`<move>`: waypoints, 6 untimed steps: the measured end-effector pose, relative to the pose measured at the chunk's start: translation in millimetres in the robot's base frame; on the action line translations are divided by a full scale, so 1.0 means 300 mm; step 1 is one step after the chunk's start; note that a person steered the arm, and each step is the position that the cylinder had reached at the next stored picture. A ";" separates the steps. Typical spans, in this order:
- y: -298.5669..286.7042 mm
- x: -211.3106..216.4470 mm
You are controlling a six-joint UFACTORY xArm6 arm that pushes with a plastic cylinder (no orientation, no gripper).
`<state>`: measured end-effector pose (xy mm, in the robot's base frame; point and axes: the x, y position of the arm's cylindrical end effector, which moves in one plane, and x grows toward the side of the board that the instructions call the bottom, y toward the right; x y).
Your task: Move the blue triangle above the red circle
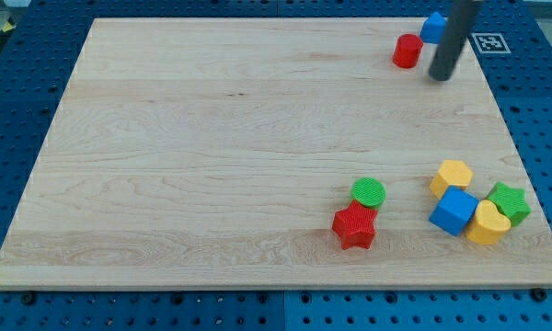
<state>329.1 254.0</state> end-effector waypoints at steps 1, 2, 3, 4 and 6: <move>0.157 -0.025; 0.261 -0.133; 0.257 -0.300; 0.200 -0.379; 0.093 -0.371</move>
<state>218.0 281.8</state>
